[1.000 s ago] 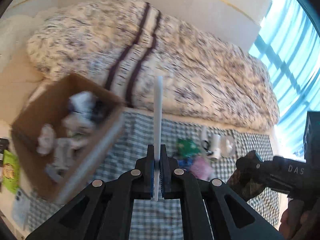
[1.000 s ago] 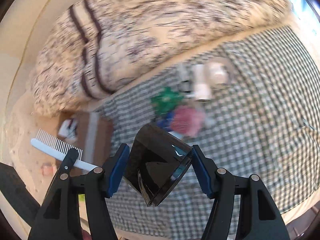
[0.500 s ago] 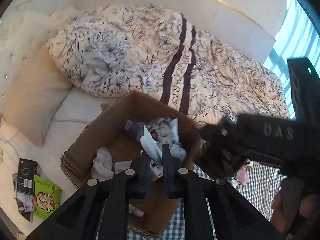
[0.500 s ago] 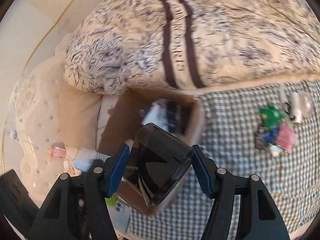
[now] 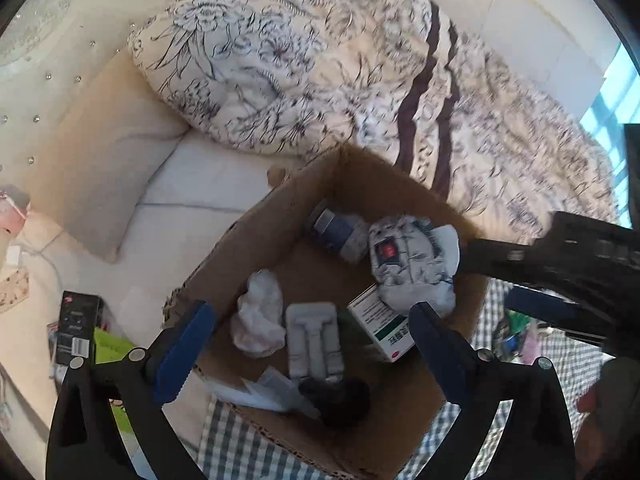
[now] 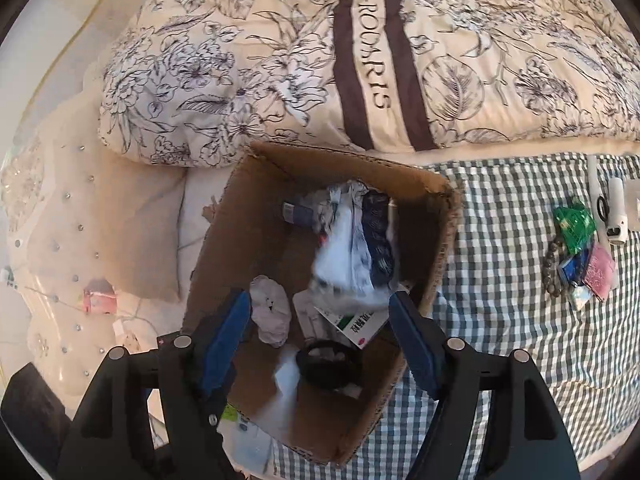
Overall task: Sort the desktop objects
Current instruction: 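Carry the black cup and white comb into the cardboard box and release both, then grasp the white tape roll with the right tool and lift it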
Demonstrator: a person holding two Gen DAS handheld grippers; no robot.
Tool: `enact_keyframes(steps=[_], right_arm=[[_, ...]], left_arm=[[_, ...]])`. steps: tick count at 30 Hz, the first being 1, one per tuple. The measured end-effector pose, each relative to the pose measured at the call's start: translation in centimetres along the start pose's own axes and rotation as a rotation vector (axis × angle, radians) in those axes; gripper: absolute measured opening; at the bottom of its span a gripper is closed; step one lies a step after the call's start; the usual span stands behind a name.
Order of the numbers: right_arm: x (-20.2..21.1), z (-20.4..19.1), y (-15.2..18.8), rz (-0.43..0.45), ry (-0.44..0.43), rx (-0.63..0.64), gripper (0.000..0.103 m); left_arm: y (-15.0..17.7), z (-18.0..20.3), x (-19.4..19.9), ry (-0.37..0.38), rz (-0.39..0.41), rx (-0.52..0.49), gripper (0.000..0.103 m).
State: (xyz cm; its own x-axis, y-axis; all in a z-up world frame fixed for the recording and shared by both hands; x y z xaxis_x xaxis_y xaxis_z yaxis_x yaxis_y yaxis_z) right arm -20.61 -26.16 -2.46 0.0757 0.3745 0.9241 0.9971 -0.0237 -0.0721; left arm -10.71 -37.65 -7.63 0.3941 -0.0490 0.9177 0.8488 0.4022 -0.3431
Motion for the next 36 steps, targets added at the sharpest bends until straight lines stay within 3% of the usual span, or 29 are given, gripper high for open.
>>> enact_keyframes(steps=[5, 9, 16, 23, 31, 36], right_arm=[[1.5, 3.4, 0.8, 0.004, -0.005, -0.051, 0.072], [3.1, 7.7, 1.8, 0.006, -0.004, -0.11, 0.072], [7.6, 18.6, 3.2, 0.05, 0.026, -0.236, 0.072], [11.0, 29.5, 4.2, 0.057, 0.063, -0.301, 0.072], [12.1, 39.6, 4.5, 0.039, 0.097, -0.311, 0.072], [11.3, 43.3, 3.4, 0.033, 0.078, -0.339, 0.072]], left_arm=[[0.9, 2.6, 0.1, 0.004, -0.012, -0.032, 0.101], [1.9, 6.9, 0.1, 0.013, -0.019, -0.086, 0.101], [5.3, 15.9, -0.3, 0.036, -0.059, -0.147, 0.103], [9.0, 23.6, -2.1, 0.014, -0.092, -0.142, 0.103], [13.4, 30.6, -5.9, -0.004, -0.146, -0.136, 0.103], [14.9, 33.6, -8.0, -0.024, -0.178, -0.187, 0.103]])
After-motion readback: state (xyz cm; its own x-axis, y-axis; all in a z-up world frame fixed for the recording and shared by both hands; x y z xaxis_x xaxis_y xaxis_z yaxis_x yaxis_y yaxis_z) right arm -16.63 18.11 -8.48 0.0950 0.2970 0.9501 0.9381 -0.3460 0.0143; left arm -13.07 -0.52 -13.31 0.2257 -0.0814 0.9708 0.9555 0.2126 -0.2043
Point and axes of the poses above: each gripper's, at about its wrist camera, not at the fingertips, and x roughly against the way its jaws point, z to its right, y to its underside, the point moved 3 cm from there along -x, roughly the way its jaws point, and after that the axes turned 7 degrees about -z, right-handed, at the moved point
